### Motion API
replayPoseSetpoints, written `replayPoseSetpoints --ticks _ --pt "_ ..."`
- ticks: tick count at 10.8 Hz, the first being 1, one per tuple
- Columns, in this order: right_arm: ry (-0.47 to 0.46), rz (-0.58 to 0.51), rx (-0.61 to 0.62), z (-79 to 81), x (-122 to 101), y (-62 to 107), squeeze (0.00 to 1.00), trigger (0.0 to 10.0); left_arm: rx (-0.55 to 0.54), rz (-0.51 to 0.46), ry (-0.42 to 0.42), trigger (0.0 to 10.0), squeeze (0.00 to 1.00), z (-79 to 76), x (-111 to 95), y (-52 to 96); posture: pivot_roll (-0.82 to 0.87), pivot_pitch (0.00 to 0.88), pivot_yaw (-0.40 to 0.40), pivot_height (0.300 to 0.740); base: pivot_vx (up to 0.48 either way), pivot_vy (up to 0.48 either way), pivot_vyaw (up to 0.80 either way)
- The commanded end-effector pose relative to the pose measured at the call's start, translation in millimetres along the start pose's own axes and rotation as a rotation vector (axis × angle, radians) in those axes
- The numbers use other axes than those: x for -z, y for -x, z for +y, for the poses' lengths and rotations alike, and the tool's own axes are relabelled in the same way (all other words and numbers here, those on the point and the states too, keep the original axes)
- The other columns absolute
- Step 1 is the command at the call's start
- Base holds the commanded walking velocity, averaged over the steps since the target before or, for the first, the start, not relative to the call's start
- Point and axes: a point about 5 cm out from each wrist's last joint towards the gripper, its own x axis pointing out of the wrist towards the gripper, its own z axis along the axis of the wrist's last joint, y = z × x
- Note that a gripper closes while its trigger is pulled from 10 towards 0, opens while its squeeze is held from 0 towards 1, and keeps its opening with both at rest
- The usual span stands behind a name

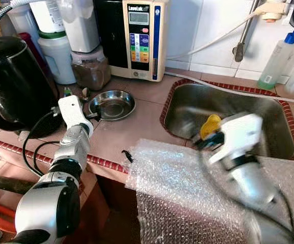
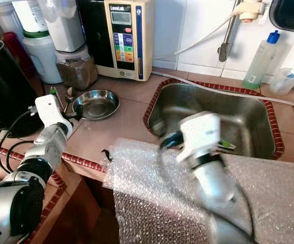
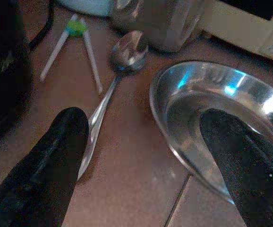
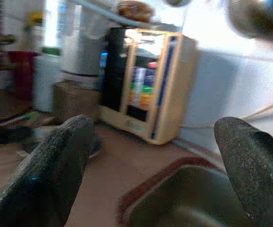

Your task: Kitchen organization

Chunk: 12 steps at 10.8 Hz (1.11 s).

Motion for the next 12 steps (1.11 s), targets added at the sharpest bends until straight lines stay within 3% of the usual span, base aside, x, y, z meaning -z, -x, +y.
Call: replayPoseSetpoints --ticks 1,3,6,7,8,9,12 --pt "-0.015 -0.006 -0.026 3.7 -4.1 0.6 1.0 10.0 0.001 0.019 0.019 10.0 0.0 -5.5 -2.1 -1.3 -0.03 0.0 0.088 0.74 0.0 0.0 0.0" --pt "-0.174 0.13 -0.092 16.4 12.2 8.4 1.0 10.0 0.051 0.076 0.068 10.0 0.0 -23.7 5.0 -0.5 -0.04 0.0 0.091 0.74 0.0 0.0 0.0" --pt "-0.2 0.195 -0.188 32.1 20.2 15.4 1.0 10.0 0.089 0.137 0.073 10.0 0.0 -35.6 13.8 1.3 -0.04 0.0 0.095 0.74 0.0 0.0 0.0" --pt "-0.195 0.202 -0.202 34.0 20.1 15.3 1.0 10.0 0.085 0.162 0.081 8.5 0.0 -37.8 18.4 2.3 -0.04 0.0 0.096 0.74 0.0 0.0 0.0" --pt "-0.185 0.207 -0.218 35.6 19.7 15.4 1.0 10.0 0.082 0.186 0.095 6.4 0.0 -39.6 22.9 3.5 -0.04 0.0 0.1 0.74 0.0 0.0 0.0" --pt "-0.177 0.206 -0.228 36.5 19.2 15.1 1.0 10.0 0.076 0.193 0.103 0.2 0.0 -39.5 24.8 3.9 -0.04 0.0 0.102 0.74 0.0 0.0 0.0" --pt "-0.161 0.213 -0.243 39.3 21.1 14.4 1.0 10.0 0.095 0.199 0.107 0.0 0.0 -38.8 22.3 3.2 -0.03 0.0 0.101 0.74 0.0 0.0 0.0"
